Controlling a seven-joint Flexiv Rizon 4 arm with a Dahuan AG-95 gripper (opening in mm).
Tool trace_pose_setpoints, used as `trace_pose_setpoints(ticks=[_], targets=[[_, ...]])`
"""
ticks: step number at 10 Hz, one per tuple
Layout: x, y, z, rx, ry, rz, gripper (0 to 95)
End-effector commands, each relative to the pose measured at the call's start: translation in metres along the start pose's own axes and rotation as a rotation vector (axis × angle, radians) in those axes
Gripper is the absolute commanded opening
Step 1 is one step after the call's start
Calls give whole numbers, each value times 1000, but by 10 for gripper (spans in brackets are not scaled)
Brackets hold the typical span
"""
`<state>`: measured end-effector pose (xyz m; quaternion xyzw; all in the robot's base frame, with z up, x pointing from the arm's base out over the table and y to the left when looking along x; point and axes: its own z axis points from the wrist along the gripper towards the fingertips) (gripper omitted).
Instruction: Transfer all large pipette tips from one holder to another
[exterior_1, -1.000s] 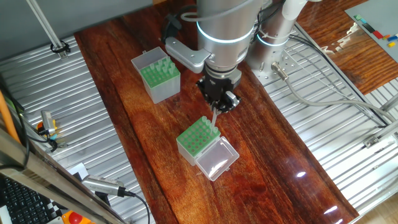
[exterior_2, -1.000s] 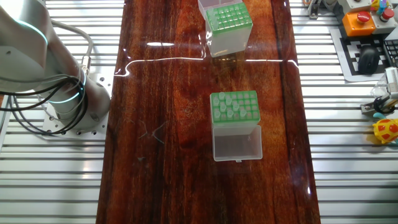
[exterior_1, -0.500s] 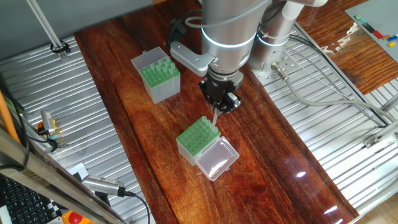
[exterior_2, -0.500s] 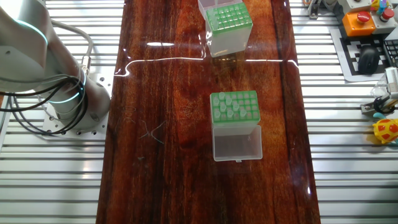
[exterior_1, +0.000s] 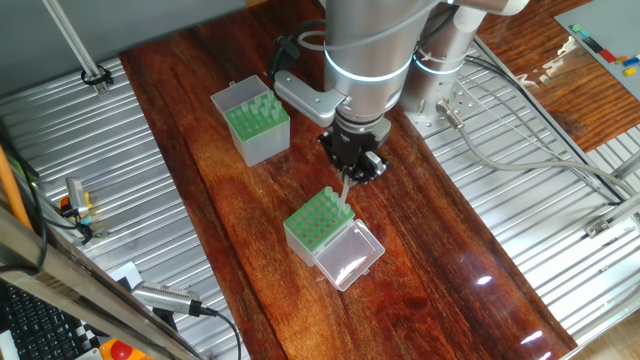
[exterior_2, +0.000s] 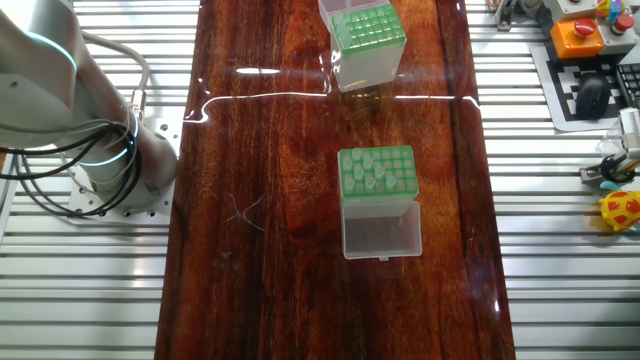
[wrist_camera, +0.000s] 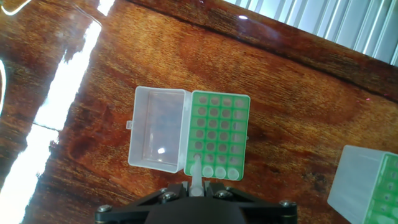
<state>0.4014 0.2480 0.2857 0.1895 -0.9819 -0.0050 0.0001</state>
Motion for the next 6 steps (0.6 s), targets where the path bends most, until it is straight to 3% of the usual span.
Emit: trace_pose_setpoints(ticks=[1, 6], targets=[[0, 0, 1, 1, -2, 1, 0], [-3, 2, 8, 8, -6, 3, 0]])
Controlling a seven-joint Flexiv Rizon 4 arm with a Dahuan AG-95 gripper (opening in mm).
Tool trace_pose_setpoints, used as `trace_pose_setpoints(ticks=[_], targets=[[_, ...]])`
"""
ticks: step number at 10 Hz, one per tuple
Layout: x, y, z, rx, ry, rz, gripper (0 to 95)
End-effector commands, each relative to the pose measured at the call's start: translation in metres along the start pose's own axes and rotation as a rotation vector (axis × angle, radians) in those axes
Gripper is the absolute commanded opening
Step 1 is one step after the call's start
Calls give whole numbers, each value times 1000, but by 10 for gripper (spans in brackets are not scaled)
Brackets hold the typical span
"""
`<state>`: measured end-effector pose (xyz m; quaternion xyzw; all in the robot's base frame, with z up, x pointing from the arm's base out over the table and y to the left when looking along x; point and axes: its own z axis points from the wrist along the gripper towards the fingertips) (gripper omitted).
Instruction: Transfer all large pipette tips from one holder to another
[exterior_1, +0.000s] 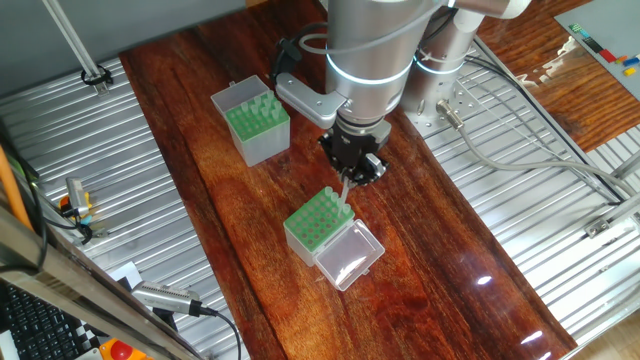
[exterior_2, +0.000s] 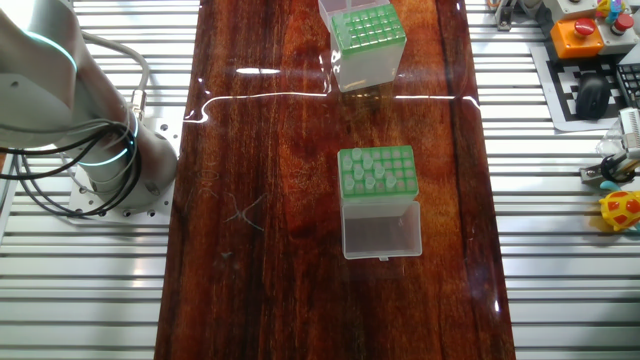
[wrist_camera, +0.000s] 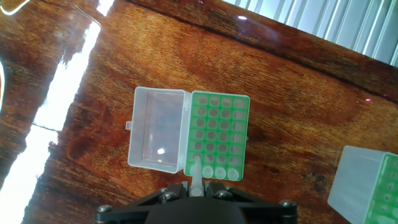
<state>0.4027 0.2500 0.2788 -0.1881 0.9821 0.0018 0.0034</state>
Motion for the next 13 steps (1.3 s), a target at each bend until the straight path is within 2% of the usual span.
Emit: trace_pose_setpoints(ticks=[1, 5, 13], targets=[[-2, 1, 4, 2, 0, -1, 0], [-3, 2, -2, 0, 8, -10, 0], [-1, 3, 0, -4, 15, -26, 0]])
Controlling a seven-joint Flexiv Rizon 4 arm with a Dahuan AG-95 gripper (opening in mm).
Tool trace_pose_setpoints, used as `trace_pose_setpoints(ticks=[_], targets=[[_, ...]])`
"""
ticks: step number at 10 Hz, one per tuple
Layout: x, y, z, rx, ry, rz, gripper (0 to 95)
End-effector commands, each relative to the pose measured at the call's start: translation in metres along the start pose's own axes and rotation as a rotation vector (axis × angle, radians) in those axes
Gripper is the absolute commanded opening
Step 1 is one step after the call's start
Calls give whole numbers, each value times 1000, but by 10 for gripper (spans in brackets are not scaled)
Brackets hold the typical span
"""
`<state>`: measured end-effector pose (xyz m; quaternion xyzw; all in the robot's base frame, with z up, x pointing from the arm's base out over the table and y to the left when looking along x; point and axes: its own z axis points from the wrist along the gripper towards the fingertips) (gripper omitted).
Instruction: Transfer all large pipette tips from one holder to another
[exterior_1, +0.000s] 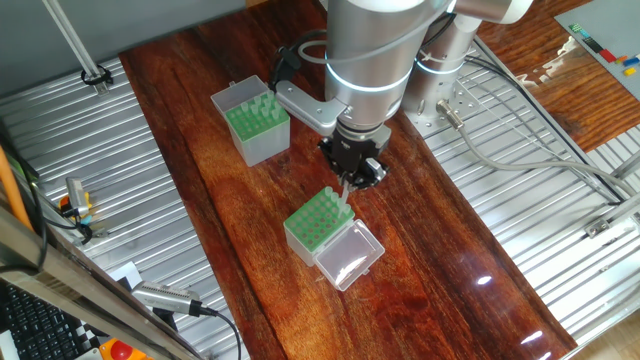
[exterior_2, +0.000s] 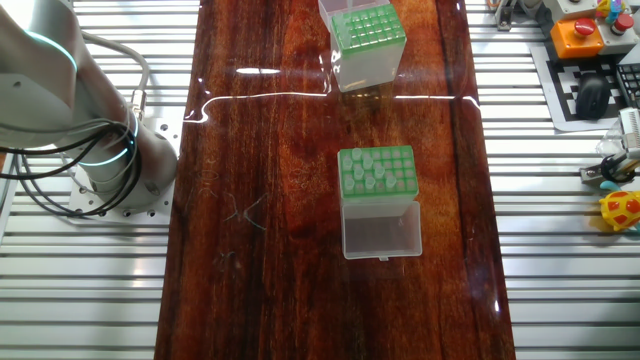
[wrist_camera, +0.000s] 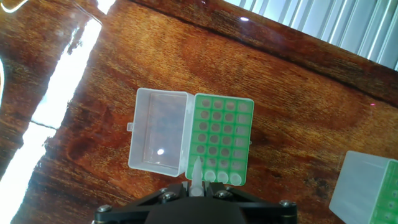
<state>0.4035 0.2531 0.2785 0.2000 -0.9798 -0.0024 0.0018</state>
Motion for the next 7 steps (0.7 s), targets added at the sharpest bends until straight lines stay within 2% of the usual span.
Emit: trace_pose_setpoints(ticks=[1, 7], targets=[[1, 0, 0, -1, 5, -5, 0], [5, 0, 3, -3, 9, -27, 0]])
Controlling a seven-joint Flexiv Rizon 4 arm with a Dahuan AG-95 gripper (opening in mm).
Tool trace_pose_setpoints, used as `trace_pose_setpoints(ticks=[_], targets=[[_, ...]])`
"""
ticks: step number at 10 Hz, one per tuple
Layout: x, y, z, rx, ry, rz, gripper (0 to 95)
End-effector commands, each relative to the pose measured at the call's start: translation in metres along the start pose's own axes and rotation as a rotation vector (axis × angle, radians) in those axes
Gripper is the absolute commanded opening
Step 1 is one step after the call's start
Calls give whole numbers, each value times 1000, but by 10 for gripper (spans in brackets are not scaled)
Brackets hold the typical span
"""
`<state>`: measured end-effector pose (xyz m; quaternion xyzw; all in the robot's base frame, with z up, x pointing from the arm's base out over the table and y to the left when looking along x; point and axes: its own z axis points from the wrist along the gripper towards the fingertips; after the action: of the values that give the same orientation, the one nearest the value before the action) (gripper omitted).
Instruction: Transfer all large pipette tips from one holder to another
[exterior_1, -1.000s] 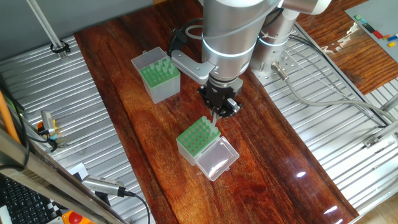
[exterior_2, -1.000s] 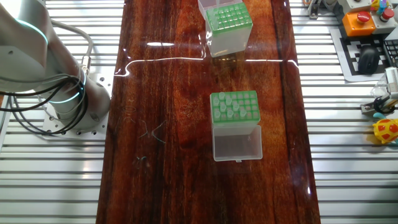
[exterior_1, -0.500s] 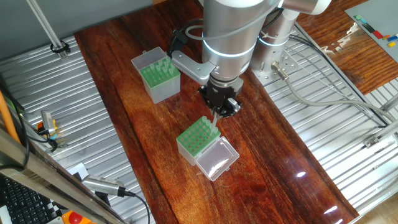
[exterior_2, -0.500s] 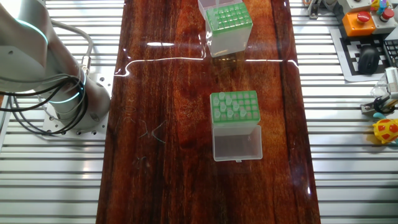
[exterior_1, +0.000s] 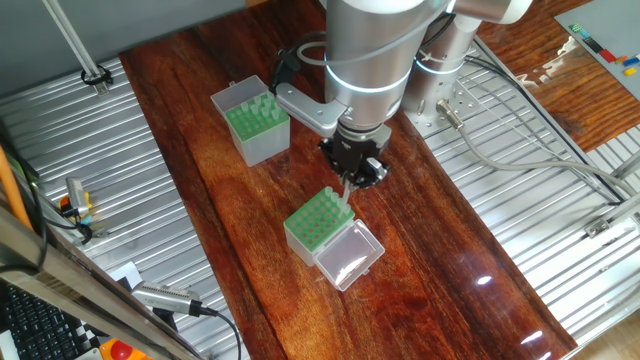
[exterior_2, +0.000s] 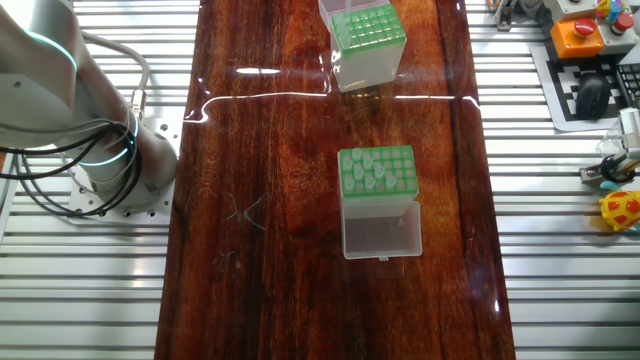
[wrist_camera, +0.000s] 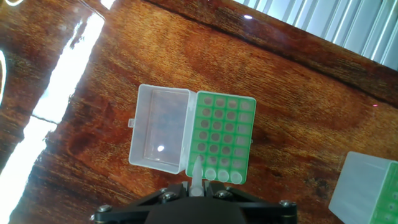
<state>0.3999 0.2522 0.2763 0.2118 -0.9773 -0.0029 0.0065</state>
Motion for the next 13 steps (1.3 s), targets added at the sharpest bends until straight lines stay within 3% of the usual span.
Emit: trace_pose_setpoints(ticks=[1, 5, 9, 13], targets=[[3, 0, 2, 0, 1, -6, 0], [0, -1, 16, 5, -1, -6, 0], [-12, -2, 34, 13, -3, -2, 0], [-12, -1, 45, 13, -3, -1, 0]])
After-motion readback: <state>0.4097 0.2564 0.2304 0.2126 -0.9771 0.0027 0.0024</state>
